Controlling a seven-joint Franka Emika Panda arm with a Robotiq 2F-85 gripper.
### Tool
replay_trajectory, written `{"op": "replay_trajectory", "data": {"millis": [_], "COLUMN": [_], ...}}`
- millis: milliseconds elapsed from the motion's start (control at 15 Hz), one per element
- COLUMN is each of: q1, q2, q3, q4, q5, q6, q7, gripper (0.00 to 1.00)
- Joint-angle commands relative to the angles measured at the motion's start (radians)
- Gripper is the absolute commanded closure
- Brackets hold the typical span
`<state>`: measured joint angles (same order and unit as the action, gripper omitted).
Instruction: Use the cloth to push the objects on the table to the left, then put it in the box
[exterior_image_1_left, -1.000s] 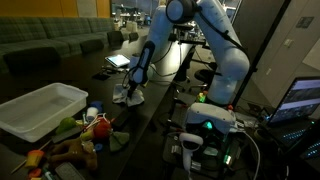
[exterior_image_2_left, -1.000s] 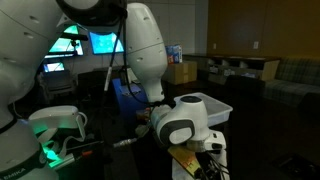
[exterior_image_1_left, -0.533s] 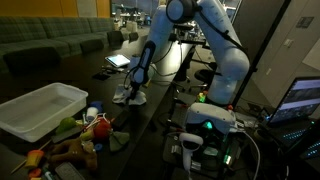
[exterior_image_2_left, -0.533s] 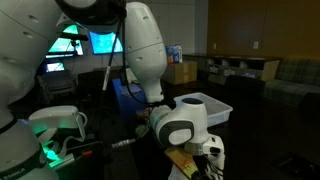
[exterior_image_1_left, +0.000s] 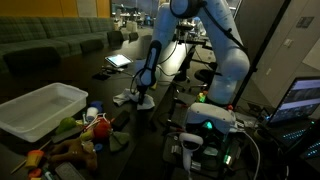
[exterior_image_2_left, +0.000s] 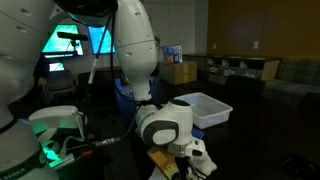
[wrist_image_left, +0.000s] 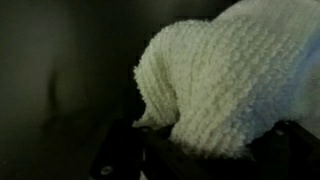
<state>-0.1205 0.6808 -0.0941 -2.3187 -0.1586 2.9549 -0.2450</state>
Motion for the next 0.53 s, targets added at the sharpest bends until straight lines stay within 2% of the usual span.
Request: {"op": "replay_trajectory", "data": {"millis": [0,267,467], "q1": [-0.009,0.009,0.017], "q2": [-0.082,-0.104,-0.09], "q3": [0.079,0.186,0.262], "q4": [-0.124,-0.161,-0.139], "q5": [-0.005,0.007,0.016], "q6": [0.022,0.047,0.05], "q7": [-0.014,-0.008,-0.01], "gripper": [0.99,1.0,1.0]}}
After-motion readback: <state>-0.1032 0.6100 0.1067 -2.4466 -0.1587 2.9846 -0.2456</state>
